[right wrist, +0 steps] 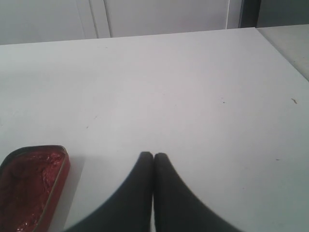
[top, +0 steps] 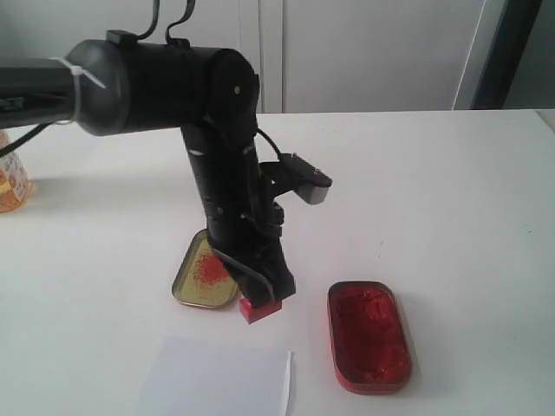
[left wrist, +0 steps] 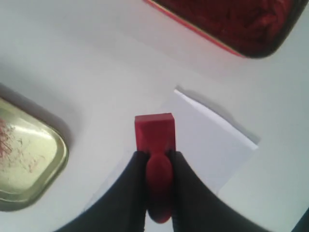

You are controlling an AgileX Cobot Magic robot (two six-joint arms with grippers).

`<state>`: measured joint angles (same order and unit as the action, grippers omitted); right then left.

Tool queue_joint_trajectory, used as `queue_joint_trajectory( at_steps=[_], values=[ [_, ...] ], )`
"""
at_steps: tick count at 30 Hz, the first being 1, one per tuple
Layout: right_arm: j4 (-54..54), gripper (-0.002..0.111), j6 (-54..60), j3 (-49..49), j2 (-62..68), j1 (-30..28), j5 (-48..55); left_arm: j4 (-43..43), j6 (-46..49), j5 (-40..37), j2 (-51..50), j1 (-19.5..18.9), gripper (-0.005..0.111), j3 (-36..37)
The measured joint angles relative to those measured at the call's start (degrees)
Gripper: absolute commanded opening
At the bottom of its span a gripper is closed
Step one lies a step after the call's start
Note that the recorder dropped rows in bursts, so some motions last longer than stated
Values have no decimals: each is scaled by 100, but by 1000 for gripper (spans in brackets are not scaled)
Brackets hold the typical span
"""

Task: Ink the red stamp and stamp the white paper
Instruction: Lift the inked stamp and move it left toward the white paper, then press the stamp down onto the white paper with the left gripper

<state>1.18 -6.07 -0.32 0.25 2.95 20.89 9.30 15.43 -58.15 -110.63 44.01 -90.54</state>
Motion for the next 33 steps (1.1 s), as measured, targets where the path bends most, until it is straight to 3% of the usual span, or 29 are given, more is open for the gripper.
queue_joint_trajectory(
  at_steps=[8,14,25,33],
  values=[
    [0,0,-21,0,0,0,0,-14,-108,876,890,0,0,1662],
    [0,0,-133,0,0,0,0,-58,-122,1379,1341,0,0,2470],
    [0,0,-145,0,0,0,0,-137,-142,2360,1525,18,0,3308],
    [0,0,-145,0,0,0,0,-167,-211,2938,1813,441,0,3423]
  ],
)
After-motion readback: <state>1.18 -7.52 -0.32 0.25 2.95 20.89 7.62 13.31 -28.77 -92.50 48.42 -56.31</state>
